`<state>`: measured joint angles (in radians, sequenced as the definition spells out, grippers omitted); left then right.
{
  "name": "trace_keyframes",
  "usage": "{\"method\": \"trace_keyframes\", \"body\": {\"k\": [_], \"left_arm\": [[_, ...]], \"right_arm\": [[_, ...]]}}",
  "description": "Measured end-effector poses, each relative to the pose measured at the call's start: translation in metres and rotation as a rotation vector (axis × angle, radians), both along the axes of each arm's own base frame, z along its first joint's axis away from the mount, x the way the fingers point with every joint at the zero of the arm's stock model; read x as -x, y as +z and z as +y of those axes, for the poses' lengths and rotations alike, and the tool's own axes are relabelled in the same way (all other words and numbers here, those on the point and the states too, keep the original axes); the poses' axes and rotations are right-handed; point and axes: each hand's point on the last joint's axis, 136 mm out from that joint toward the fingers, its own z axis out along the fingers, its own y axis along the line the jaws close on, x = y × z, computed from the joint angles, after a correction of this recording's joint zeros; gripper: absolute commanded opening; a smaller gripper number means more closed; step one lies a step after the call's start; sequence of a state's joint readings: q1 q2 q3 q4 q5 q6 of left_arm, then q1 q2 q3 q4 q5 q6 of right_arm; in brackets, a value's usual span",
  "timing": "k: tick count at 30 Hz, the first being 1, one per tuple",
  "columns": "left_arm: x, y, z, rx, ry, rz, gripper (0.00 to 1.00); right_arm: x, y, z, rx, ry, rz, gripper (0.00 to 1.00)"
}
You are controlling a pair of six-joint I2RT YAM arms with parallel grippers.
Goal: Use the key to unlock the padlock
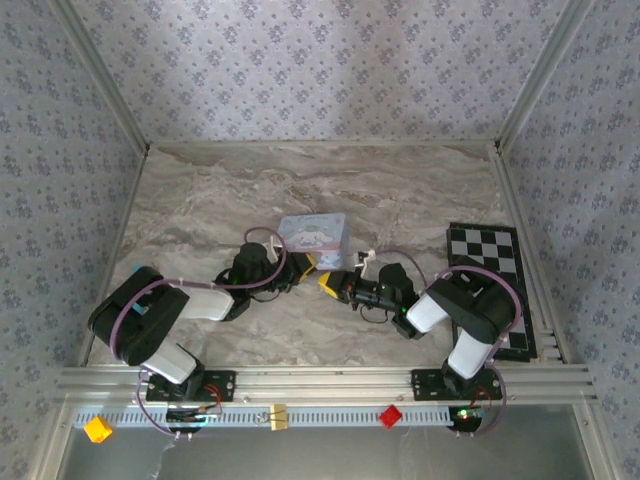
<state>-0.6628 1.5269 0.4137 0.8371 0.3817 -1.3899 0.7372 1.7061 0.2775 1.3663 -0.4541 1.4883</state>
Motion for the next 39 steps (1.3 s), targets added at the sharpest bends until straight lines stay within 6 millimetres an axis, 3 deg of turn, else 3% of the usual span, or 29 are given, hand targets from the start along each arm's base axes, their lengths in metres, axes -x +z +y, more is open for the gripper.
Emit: {"method": "trace_keyframes", "body": {"k": [12,39], "left_arm": [[0.0045,0.0099,0.0043,0.010,0.003,-0.015,0.00],[0.0052,0.0087,0.0046,0.006,0.002,-0.017,0.00]], "right_arm": [[0.0004,0.0001,0.0009,-0.001,0.006,0.000,0.00],[0.0048,0.0026,0.0061,-0.006,0.024,-0.006,0.00]]}}
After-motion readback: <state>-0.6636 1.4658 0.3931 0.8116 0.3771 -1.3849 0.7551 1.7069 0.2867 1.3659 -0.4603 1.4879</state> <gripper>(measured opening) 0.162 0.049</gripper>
